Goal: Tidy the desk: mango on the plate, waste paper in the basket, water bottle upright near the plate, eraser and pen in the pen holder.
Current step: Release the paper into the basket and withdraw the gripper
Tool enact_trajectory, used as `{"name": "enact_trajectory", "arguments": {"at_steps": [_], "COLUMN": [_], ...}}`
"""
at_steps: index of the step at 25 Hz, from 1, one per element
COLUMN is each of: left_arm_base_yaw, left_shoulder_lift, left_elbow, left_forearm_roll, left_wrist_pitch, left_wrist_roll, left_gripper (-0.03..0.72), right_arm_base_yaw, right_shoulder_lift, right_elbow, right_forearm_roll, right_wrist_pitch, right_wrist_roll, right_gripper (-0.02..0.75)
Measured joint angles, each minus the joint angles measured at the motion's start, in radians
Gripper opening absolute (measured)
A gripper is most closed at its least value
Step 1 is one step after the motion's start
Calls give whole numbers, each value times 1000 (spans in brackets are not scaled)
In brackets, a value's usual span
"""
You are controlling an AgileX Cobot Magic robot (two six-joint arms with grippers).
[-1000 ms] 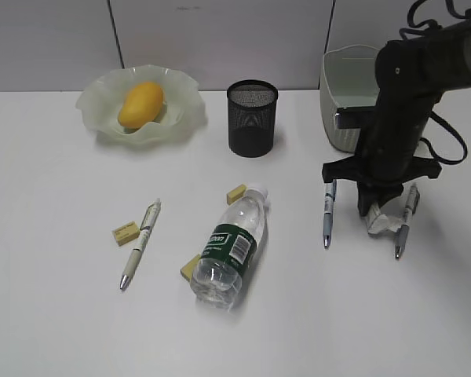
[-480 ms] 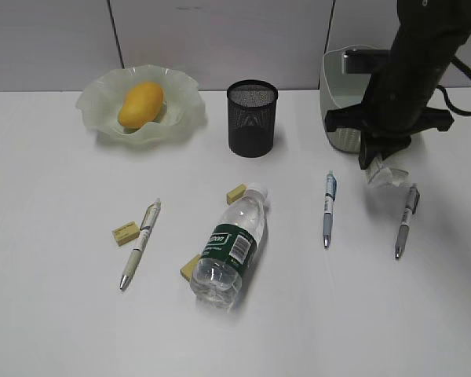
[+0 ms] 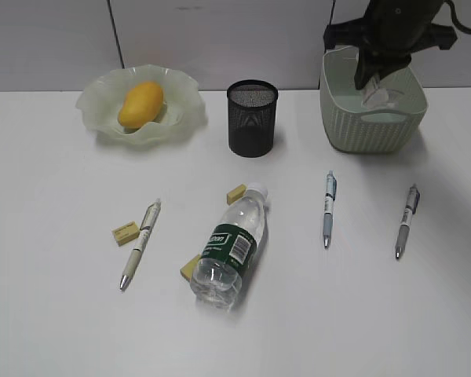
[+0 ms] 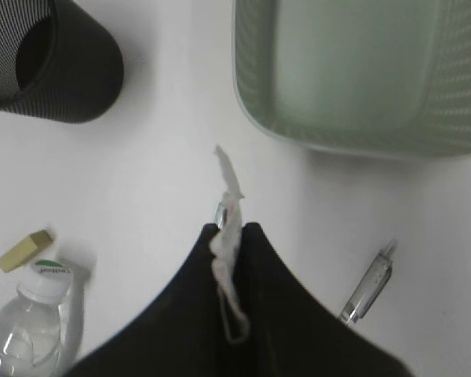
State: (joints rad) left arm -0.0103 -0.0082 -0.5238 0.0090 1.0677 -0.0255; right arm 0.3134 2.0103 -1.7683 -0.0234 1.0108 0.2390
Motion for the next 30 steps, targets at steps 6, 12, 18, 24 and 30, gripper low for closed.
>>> {"name": "enact_trajectory", "arguments": {"at_steps": [6, 12, 18, 24, 30], "left_arm_base_yaw": [0, 0, 0, 0, 0], "left_shoulder_lift": [0, 0, 0, 0, 0], "left_elbow": [0, 0, 0, 0, 0], "left_forearm_roll": [0, 0, 0, 0, 0], "left_wrist_pitch": [0, 0, 0, 0, 0], "left_wrist_roll": [0, 0, 0, 0, 0], "left_gripper": [238, 238, 238, 238, 238], "right_arm_base_yaw": [-9, -77, -142, -159, -159], "right_shoulder_lift": [0, 0, 18, 102, 169], "right_elbow": [-79, -84, -84, -84, -132], "right_forearm_roll": [-66, -75, -86, -88, -90], "right_wrist_pitch": [-32, -125, -275, -320, -376], "right_wrist_roll": [0, 5, 9, 10, 11], "right_gripper": [46, 46, 46, 115, 350]}}
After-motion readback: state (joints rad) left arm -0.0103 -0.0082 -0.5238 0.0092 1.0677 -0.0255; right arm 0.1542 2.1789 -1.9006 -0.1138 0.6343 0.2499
